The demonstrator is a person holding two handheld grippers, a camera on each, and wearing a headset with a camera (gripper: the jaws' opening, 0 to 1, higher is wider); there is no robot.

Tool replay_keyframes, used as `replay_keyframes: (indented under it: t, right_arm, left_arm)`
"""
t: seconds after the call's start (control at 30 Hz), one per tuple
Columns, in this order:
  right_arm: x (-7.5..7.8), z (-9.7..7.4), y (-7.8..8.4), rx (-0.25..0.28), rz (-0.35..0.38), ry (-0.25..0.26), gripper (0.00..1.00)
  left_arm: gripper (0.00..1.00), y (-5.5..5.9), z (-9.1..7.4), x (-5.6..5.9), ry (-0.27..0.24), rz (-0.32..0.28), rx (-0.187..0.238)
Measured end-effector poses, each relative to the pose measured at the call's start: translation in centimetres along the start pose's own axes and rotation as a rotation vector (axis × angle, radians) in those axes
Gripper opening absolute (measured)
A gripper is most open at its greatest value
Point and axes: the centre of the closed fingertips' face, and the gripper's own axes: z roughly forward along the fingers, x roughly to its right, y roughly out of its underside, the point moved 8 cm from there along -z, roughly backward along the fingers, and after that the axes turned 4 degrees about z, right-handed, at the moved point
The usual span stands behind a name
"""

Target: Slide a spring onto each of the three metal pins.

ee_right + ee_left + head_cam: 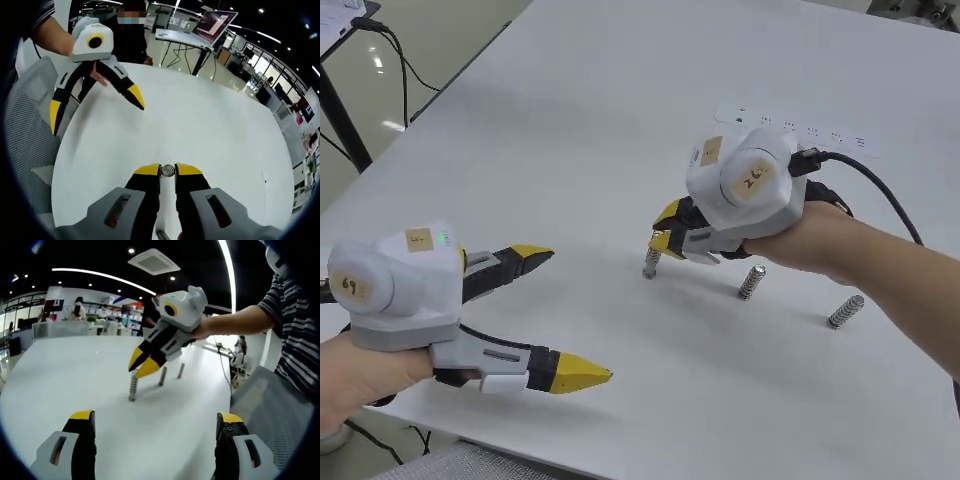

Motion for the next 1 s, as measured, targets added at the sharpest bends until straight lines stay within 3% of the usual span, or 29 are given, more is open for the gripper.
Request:
replay_keyframes:
  t: [0.47, 1.0]
  right_arm:
    - [-0.3, 1.4, 0.9, -0.010, 0.021, -0.014, 0.08]
    - [-0.5, 1.6, 1.1, -0.021, 0.042, -0.027, 0.10]
  left_arm:
    - [0.98, -0.2, 0.0, -0.2, -0.003, 0.000, 0.002]
    - [0.98, -0.2, 0.1, -0.1, -0.002, -0.008, 0.003]
